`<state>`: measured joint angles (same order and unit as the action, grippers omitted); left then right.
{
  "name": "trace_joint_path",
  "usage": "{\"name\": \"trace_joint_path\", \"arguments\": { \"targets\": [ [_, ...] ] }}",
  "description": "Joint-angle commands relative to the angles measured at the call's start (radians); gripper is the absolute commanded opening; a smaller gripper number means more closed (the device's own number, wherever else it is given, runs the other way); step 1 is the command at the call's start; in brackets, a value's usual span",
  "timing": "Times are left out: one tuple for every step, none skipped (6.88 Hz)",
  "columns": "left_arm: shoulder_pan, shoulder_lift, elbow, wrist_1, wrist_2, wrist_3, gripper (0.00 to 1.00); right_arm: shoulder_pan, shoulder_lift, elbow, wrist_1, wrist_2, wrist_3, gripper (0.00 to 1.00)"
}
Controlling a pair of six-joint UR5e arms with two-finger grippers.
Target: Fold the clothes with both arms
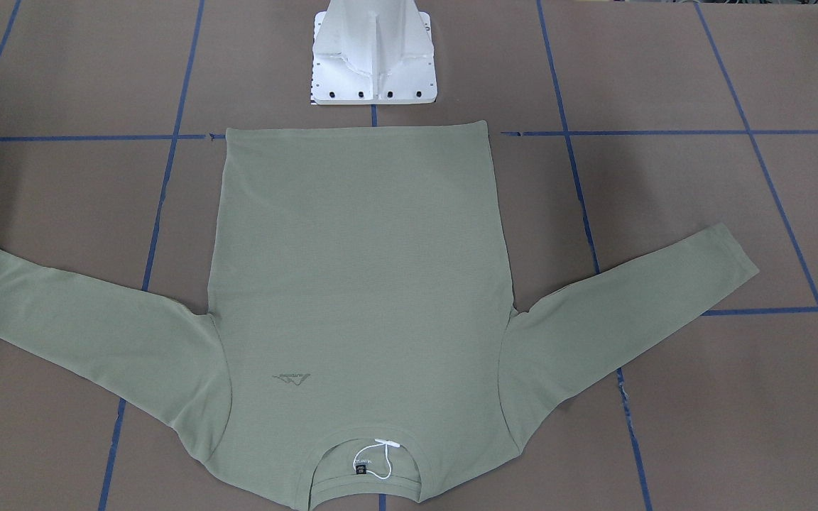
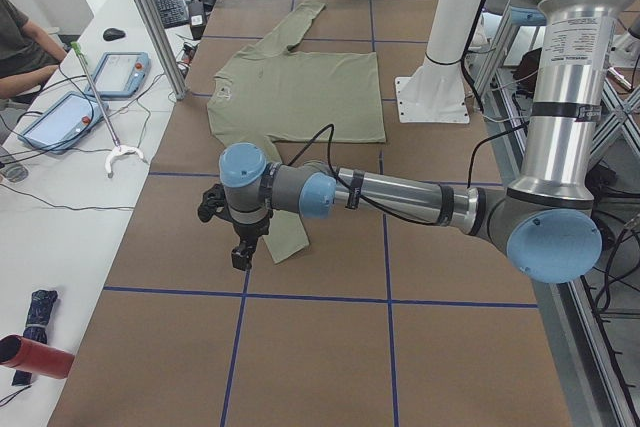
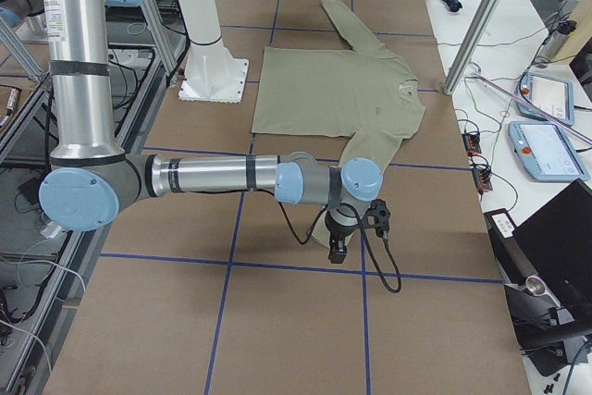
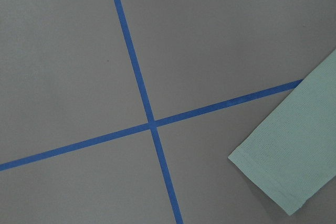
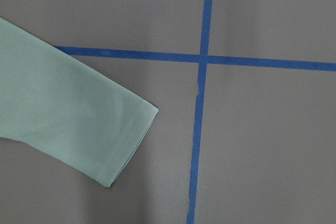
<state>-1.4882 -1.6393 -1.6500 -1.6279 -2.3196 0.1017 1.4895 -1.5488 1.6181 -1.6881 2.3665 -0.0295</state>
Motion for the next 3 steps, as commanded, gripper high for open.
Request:
{"name": "trace_joint_path", "arguments": {
  "targets": [
    [-0.001,0.01,-0.022,-0.01,-0.007,0.004,1.0,-0.002,0.001,0.003,0.002,0.054,0.0,1.0],
    [0.0,0.018,-0.018,-0.026,-0.042,0.0,1.0,-0.005,0.001,-0.015,0.068,0.089,0.019,1.0],
    [0.0,0.024,-0.027,-0.073,-0.073,-0.003,1.0,-0.014,0.001,-0.07,0.202,0.094,0.046,1.0]
  ]
}}
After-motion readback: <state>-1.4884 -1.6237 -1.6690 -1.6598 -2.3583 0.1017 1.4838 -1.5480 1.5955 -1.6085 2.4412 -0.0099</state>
